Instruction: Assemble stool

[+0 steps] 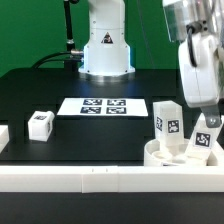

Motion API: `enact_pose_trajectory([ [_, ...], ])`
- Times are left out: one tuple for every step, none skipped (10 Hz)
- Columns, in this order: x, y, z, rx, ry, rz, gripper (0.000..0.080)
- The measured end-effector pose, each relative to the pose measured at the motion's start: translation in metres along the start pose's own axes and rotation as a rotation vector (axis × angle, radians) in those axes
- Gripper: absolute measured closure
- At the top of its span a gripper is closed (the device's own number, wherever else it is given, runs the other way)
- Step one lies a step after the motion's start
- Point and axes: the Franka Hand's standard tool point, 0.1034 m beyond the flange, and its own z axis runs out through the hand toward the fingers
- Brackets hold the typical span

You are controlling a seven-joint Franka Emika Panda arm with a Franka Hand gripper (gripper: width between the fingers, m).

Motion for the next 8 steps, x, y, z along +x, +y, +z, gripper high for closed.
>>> enact_pose_trajectory([
  [0.004,0.000,-0.008,0.007,-0.008,-0.015,0.0163],
  [0.009,-0.003,-0.022,0.019,-0.010,-0.046,0.0154],
  [0.018,-0.007,-0.037,0.030,-0.006,-0.091,0.0154],
  [0.032,-0.011,-0.050,0.037,0.003,-0.119,0.0154],
  [0.044,-0.010,-0.052,0.027,0.016,-0.119,0.0151],
  [0.042,-0.006,-0.050,0.018,0.018,-0.115,0.0151],
  [0.041,-0.006,-0.050,0.018,0.015,-0.124,0.0151],
  [0.041,-0.006,-0.049,0.018,0.016,-0.124,0.0151],
])
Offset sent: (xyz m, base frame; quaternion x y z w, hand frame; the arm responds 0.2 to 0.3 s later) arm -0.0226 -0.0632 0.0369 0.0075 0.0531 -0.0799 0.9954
